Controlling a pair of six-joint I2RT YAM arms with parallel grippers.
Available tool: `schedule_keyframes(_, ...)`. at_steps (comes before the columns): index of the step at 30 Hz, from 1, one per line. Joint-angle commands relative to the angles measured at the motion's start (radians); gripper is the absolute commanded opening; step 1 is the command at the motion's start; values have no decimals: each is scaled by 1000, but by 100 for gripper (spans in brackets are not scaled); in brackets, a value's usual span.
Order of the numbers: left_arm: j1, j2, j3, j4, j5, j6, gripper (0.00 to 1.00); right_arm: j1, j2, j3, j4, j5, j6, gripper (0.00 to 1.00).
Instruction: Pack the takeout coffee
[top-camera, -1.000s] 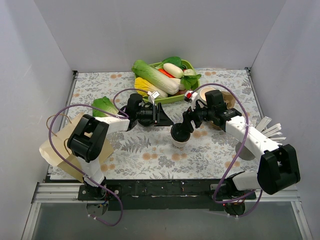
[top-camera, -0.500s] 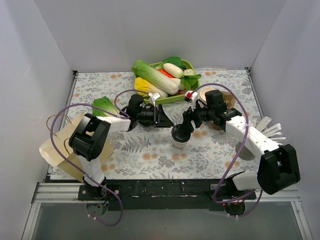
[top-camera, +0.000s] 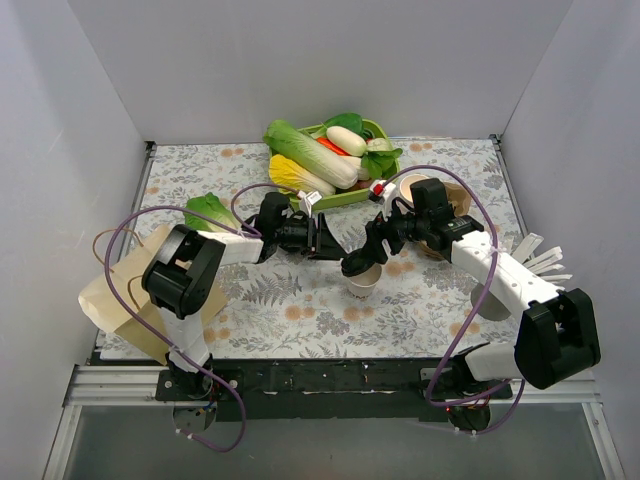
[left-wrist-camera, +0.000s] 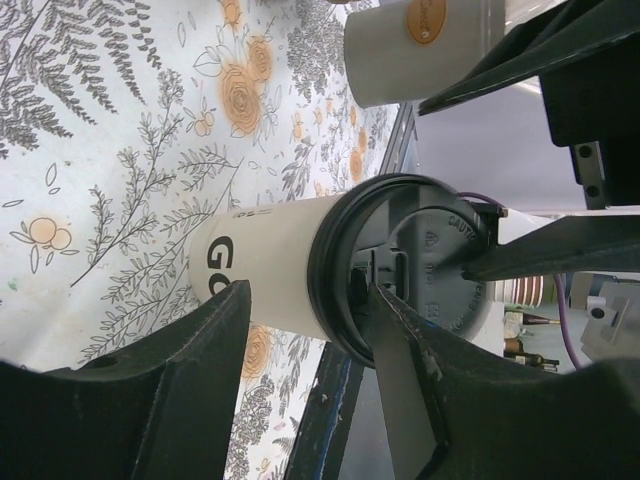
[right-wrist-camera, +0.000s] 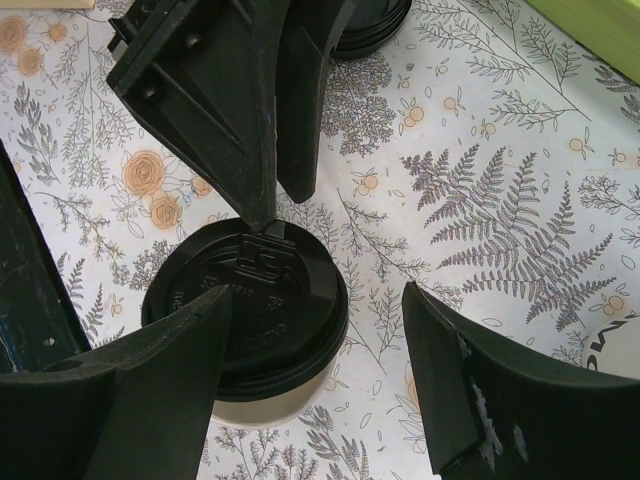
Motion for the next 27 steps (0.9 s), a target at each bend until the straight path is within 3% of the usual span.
schedule_keyframes(1,-5,-1,7,-12,14,25,49,5,5,23,1,0,-5,76)
schedule_keyframes(14,-17,-13,4,67,54,-12,49,5,-26,13,-16,7,-17,76)
schedule_keyframes(27,-49,-38,37,9,50,48,47,-23,-90,23,-65,70,-36,75)
